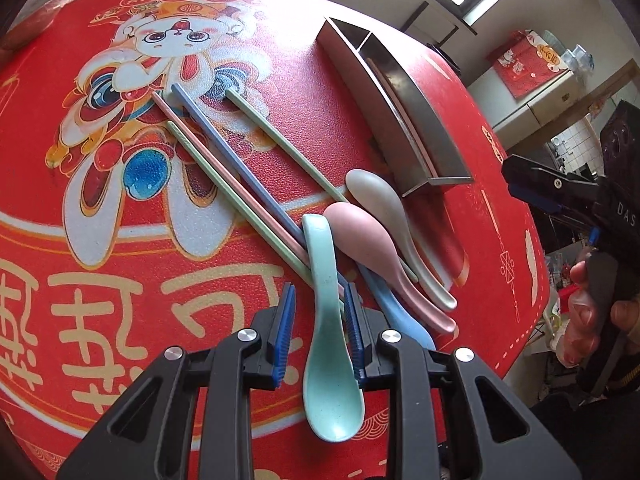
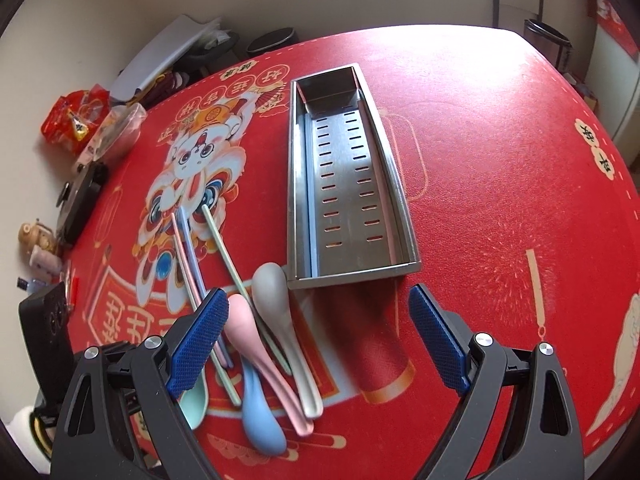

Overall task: Organize utensils
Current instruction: 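Move the left gripper to the green spoon and close on it, then lift the green spoon with the left gripper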

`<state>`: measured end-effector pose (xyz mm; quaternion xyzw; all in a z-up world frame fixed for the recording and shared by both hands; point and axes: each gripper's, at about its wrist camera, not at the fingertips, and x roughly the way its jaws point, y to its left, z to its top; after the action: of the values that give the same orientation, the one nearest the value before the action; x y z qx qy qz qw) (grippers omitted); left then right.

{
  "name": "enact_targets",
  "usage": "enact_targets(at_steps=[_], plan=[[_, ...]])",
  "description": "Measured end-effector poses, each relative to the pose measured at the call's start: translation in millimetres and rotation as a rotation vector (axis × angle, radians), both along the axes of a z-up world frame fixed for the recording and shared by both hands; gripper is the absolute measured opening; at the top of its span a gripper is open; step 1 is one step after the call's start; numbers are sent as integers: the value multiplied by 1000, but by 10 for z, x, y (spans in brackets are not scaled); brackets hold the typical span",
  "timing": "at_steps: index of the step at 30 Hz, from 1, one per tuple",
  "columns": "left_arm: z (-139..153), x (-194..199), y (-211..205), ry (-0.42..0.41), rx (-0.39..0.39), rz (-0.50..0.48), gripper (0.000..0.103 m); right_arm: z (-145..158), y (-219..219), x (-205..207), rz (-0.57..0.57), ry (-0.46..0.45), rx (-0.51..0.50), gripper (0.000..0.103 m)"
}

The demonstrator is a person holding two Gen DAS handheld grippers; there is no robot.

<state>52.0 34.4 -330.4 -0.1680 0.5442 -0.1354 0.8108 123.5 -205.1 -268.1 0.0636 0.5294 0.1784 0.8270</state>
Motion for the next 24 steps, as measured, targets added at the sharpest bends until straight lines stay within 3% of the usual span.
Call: enact_targets(at_steps=[13,20,24], plan=[[-126,30,54,40,-90,16,23,42,-62,-67,-22,-13,-4,89],[-169,3,79,56,-91,16,21,36,67,-39,12,-14,-9,88],[-185,14,25,54,-79,-8,15,35,110,-32,22,-15,-15,88]])
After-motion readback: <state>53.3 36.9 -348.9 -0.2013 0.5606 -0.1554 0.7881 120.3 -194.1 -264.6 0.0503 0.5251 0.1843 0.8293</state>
